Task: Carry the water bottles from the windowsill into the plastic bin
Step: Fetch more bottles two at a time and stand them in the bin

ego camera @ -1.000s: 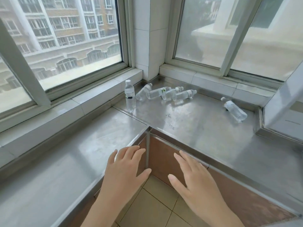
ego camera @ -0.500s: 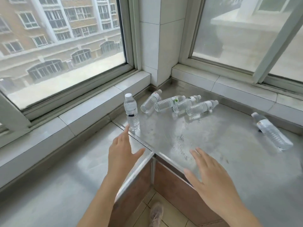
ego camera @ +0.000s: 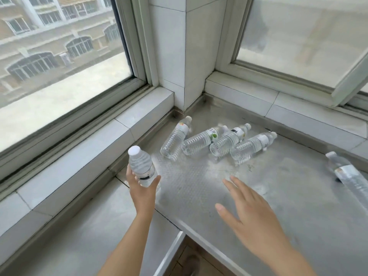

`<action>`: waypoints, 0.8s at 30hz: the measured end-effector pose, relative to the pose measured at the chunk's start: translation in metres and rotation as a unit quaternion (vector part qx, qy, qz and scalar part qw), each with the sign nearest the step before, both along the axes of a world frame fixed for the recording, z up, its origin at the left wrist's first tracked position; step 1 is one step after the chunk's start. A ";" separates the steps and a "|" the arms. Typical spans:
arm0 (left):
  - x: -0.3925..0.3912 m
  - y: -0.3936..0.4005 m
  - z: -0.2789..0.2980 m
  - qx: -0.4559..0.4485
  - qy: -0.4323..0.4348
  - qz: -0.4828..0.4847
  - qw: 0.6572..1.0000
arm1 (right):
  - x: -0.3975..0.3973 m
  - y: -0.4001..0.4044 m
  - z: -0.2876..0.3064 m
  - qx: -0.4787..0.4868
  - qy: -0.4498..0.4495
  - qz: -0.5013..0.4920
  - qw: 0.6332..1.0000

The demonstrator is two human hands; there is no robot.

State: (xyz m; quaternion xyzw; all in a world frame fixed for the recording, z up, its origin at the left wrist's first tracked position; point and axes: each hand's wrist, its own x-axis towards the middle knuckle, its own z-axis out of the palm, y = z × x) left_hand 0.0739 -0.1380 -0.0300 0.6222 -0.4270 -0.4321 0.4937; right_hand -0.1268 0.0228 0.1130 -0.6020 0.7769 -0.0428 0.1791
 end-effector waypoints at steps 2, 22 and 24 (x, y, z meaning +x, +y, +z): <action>-0.005 0.000 0.002 0.002 0.018 0.024 1.000 | -0.006 -0.007 0.000 0.008 -0.006 -0.007 1.000; -0.218 0.084 0.088 -0.020 -0.010 -0.265 0.964 | -0.151 0.050 -0.001 -0.050 -0.020 -0.120 0.991; -0.252 0.096 0.086 -0.008 -0.010 -0.292 0.956 | -0.182 0.067 -0.003 -0.054 -0.010 -0.140 0.989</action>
